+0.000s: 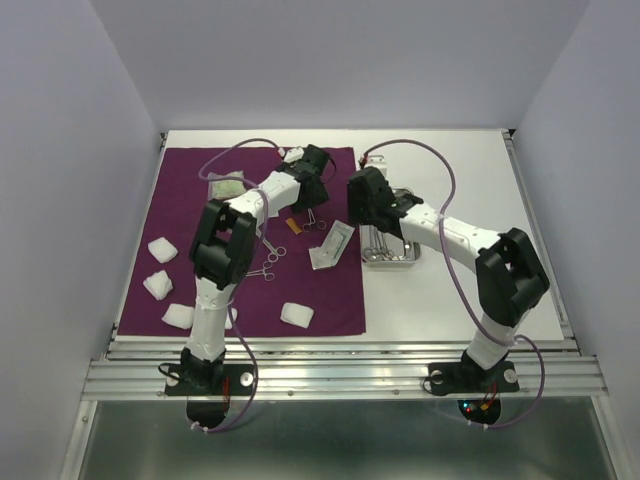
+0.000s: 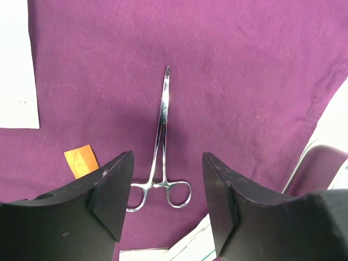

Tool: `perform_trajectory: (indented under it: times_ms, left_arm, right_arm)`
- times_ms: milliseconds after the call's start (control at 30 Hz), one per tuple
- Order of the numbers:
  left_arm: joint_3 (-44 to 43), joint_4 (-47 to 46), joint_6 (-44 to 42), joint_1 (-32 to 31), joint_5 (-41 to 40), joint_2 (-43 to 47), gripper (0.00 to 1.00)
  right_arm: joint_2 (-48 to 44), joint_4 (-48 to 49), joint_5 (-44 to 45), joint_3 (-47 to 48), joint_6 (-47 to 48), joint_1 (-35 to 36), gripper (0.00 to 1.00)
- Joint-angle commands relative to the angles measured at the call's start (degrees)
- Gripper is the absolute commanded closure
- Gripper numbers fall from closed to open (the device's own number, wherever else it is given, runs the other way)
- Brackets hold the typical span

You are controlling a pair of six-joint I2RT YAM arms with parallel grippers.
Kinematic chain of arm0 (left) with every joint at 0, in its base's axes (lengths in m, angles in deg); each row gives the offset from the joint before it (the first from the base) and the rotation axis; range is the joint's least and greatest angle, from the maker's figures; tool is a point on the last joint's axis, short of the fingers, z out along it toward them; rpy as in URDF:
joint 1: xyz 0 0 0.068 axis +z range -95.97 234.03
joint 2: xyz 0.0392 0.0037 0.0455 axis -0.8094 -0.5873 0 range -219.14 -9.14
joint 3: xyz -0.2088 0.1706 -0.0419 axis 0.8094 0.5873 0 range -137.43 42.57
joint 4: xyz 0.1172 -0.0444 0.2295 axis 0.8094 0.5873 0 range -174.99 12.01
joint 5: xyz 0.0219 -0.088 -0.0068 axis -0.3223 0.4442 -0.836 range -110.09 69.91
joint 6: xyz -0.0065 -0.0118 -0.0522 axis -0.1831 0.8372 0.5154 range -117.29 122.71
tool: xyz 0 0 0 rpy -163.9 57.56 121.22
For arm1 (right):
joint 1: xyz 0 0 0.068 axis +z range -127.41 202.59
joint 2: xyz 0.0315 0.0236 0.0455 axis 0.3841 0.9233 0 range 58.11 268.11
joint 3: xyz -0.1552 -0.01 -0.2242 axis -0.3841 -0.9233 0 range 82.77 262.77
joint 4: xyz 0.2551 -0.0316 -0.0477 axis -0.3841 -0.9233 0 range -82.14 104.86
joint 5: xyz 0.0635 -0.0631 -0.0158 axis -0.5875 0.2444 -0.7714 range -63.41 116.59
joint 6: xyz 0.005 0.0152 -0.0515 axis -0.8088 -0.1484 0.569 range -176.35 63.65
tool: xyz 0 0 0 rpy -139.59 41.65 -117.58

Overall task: Prepare the surgical pack
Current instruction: Place the medical item in the surgical kit, then pick up the medical item from the surgical kit.

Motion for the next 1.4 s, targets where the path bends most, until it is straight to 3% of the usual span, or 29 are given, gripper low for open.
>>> perform_trajectory:
  times_ms: [0,167,433,567,967,1100,1200,1367]
  left_arm:
    - [0.36,-0.31,-1.03,0.55,-0.86,6.23,0.35]
    - [10.02,-3.46,-1.64,4.32,-0.07,14.57,0.37]
    - [26.36,-5.58,-2.96,13.99,0.38,33.63,0.37]
    - [30.33,-4.26,-4.54,17.42,0.11,39.8,0.37]
    - [35.87,-3.56,-6.65,19.89,0.28,46.93,0.38]
    - [37.02,-4.17,-6.74,20.07,1.34,46.84,0.38]
    - [37.46,-4.52,-6.83,20.07,1.78,46.93,0.38]
    - [37.2,-4.44,-7.09,20.07,1.87,47.46,0.39]
  right_arm:
    - [3.56,0.66,-2.1,5.94,0.7,-0.32,0.43]
    - [9.88,-1.0,-7.29,13.59,2.11,-0.32,0.43]
    - [23.95,-7.59,-7.91,31.78,3.43,1.96,0.44]
    - [31.23,-10.49,-8.43,40.38,3.34,2.49,0.46]
    - [40.83,-12.25,-7.21,46.39,3.16,6.36,0.49]
    - [41.54,-12.79,-5.19,45.07,2.64,6.89,0.6]
    - [40.31,-12.7,-3.6,44.37,2.2,6.89,0.74]
    - [37.24,-11.82,-1.67,44.98,2.72,6.89,0.87]
